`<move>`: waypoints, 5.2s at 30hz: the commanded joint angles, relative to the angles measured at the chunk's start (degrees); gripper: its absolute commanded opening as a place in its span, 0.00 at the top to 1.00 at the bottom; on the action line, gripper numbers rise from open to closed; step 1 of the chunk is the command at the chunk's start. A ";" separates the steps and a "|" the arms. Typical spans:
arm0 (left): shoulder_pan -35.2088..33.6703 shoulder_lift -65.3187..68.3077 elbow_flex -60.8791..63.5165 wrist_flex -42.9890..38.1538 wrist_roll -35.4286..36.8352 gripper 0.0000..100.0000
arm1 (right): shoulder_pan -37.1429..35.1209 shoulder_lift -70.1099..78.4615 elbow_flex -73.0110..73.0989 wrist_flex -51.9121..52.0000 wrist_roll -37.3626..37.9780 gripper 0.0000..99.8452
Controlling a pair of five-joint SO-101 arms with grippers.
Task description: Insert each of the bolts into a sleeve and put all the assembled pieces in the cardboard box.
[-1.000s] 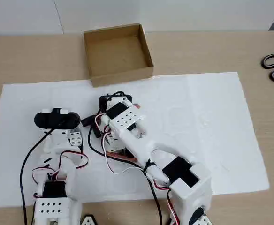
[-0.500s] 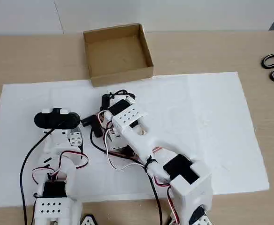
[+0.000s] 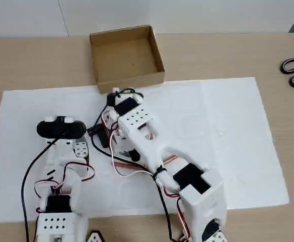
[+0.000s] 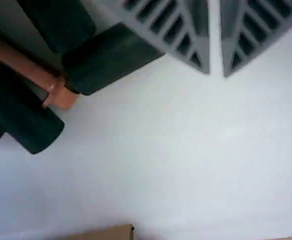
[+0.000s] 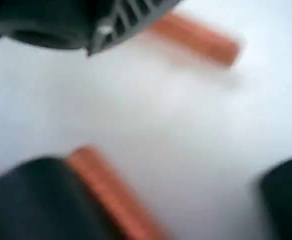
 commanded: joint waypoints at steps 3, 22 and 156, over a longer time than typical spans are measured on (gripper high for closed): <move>-0.18 -0.26 -0.57 -0.26 0.00 0.99 | 0.66 -0.84 -10.99 6.46 0.44 1.00; -0.18 -0.26 -0.57 -0.26 -0.09 0.99 | 21.32 -6.20 -16.18 9.01 31.38 1.00; -0.18 -0.26 -0.57 -0.26 -0.26 0.99 | 28.26 -5.76 5.19 -18.51 27.43 0.77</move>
